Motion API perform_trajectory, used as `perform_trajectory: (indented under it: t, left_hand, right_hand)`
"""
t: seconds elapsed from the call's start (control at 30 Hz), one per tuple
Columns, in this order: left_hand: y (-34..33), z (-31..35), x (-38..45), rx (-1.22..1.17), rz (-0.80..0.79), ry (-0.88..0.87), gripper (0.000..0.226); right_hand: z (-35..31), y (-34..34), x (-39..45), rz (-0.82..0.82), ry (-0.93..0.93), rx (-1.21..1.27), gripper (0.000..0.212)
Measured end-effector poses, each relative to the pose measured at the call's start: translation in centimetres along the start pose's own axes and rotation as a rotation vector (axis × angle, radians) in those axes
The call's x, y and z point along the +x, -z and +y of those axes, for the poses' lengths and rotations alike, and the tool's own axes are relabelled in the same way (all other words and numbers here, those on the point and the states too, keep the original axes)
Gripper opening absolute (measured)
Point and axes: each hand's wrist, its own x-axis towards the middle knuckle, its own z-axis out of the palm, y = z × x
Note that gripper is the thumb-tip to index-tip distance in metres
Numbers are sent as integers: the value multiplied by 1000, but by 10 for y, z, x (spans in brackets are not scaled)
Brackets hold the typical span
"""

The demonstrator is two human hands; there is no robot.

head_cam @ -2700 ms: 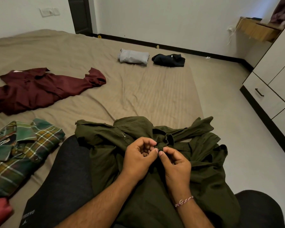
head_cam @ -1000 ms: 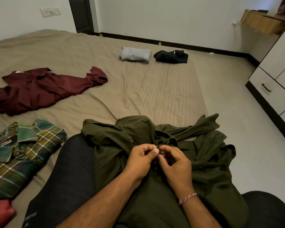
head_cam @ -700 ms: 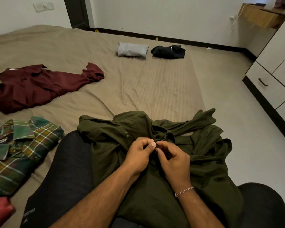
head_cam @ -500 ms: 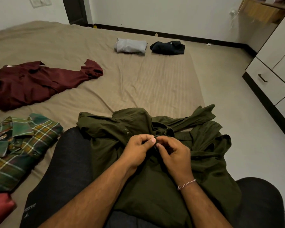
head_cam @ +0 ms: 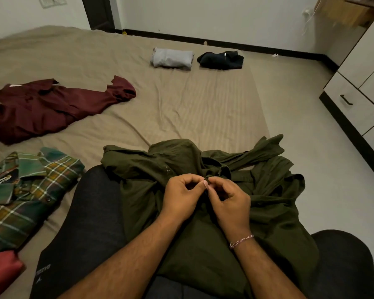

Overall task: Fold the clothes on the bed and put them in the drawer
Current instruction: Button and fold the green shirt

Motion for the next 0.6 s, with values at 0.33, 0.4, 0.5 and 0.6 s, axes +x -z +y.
perform_trajectory:
  t: [0.33, 0.4, 0.5, 0.6]
  left_hand:
    - [7, 8, 8, 117, -103, 86, 17]
    - [8, 9, 10, 70, -129, 126, 19]
    - [12, 10, 15, 17, -194, 145, 22]
    - [11, 11, 15, -70, -193, 192, 20]
  right_hand:
    - [2, 0, -6, -98, 174, -224, 24]
    - [0, -1, -6, -95, 190, -229, 25]
    - [0, 1, -4, -91, 191, -200, 23]
    - [2, 4, -3, -73, 199, -195, 20]
